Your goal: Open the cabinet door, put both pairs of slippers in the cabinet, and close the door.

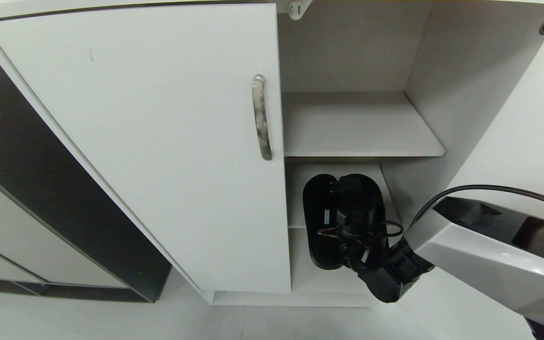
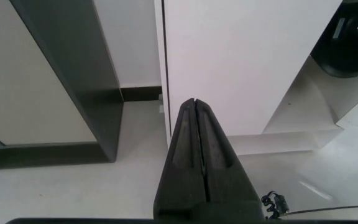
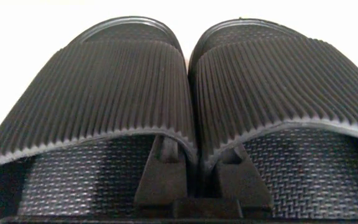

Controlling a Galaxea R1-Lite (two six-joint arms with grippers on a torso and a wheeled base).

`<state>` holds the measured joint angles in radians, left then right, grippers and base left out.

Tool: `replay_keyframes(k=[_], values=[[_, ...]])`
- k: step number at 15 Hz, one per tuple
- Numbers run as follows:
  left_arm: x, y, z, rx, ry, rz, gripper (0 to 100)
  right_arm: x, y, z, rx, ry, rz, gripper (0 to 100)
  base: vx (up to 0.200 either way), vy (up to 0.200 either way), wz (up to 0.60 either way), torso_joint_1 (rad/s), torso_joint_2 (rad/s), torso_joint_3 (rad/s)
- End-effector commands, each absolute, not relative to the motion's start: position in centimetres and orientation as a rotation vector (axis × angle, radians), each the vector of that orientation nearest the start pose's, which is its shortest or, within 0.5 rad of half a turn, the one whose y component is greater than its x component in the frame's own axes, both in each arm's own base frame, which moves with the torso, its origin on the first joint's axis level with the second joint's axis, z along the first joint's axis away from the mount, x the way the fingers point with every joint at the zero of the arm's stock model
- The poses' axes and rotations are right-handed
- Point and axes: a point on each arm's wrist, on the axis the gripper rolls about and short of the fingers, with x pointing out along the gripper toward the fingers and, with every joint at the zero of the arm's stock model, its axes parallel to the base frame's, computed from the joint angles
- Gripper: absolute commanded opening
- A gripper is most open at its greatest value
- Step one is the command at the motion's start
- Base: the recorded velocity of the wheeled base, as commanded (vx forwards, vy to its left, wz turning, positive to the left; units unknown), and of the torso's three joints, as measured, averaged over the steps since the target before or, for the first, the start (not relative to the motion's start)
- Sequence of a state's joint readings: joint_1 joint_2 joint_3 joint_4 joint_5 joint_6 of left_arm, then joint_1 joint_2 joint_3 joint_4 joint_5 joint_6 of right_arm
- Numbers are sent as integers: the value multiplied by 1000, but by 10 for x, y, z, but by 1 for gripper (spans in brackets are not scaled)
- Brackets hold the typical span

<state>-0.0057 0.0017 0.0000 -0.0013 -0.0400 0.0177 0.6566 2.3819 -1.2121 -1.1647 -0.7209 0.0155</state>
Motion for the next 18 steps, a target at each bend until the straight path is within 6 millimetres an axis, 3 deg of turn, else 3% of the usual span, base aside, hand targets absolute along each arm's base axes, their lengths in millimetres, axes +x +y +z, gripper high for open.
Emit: replay_keyframes(k=[1,7,18], values=[[-23,-1,76,17,1,-46,0,384,264,82,28,-1,-66,0,0,0,0,0,0,0],[-23,-1,76,17,1,-46,0,417,259,92,25,4,-97,0,0,0,0,0,0,0],[-23,-1,76,12,1,-43,0,431,262,90,33,-5,-107,0,0,0,0,0,0,0]])
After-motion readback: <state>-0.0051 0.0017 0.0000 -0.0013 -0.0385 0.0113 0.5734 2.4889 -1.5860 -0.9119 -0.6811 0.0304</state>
